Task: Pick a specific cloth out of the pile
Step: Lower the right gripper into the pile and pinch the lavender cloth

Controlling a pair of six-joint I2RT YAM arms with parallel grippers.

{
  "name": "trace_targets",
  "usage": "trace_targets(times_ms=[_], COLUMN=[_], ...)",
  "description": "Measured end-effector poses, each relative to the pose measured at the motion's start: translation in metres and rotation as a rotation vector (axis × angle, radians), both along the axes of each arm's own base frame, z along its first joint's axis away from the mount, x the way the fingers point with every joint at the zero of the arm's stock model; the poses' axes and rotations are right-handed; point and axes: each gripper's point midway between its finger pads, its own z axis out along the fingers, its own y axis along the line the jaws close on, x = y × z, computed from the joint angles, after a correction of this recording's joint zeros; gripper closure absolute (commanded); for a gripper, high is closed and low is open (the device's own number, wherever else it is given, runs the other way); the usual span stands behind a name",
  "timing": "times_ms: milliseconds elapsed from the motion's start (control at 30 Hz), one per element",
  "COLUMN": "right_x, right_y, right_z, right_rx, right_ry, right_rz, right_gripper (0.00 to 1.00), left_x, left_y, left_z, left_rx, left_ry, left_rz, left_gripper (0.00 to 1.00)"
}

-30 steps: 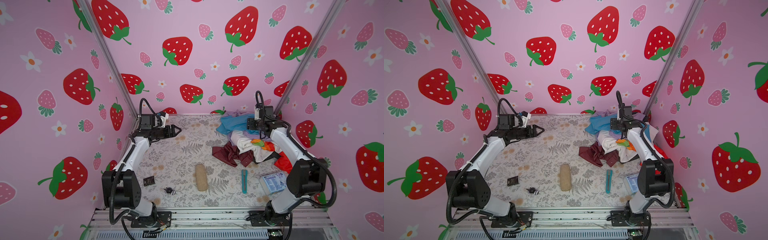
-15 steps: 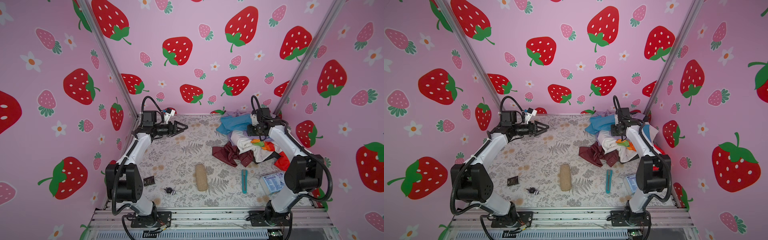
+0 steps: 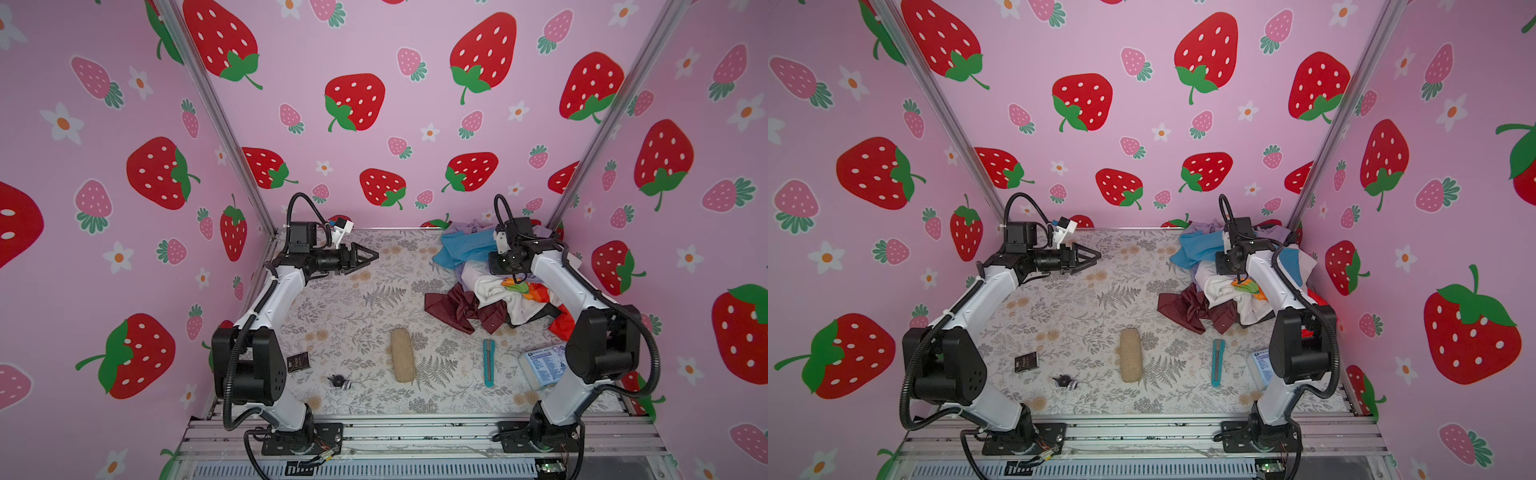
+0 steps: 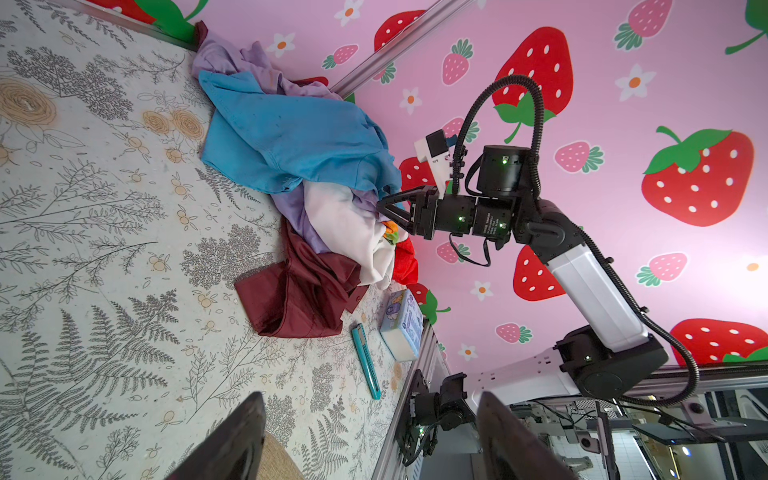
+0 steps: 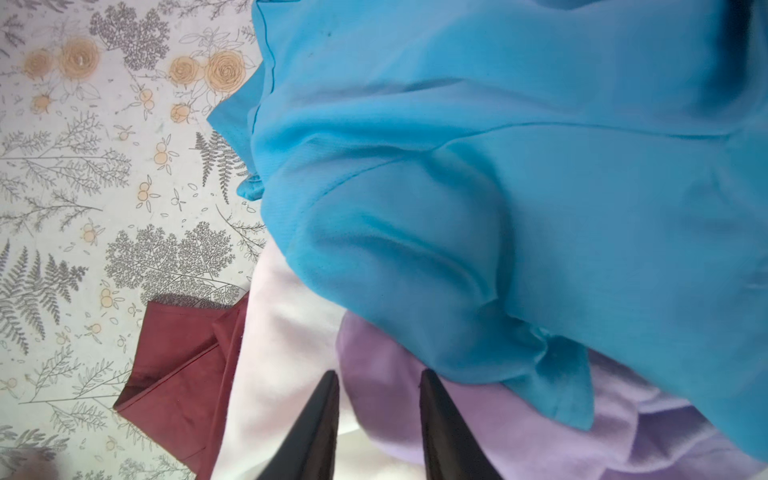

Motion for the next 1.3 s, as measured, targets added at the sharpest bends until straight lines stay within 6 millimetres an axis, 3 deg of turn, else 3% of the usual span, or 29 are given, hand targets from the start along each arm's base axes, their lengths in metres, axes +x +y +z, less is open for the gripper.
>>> trace_targets(times_ms=[400,600,700,900,1033,1300], right_x=[0.003,0.004,0.005,0.007,0.017,0.01], right_y=[-0.006,-0.01,-0.013,-0.016,-0.016,-0.025], right_z=[-0.014,-0.02,-0.021,-0.013,0.023,0.171], right_rx=[-0.066,-0.087,-0.093,-0.108,-0.101,-0.048], right_ry=[0.018,0.026,0.026,0.016,-0.051,-0.357], right_rz=[-0.026,-0.047,-0.062,-0.077,-0.087,-0.11], right_gripper=[0.64,0.82,0.99,1.0,1.0,1.0], left_x=[0.0,0.0,-0.001,-0.001,-0.002,-0.004], left_y=[0.0,-0.001,-0.002,-0.003,-0.004,-0.005], left_z=[-0.001,-0.001,-0.001,-0.001,-0.002,-0.005], left_rx=[0.005,0.005,0.004,0.004,0.004,0.006], left_ry=[0.003,0.006,0.008,0.009,0.011,0.033], left_rz=[0.004,0.001,0.001,-0.002,-0.004,-0.008], left_gripper=[0.19,0.19,0.19,0.19,0.2,0.2])
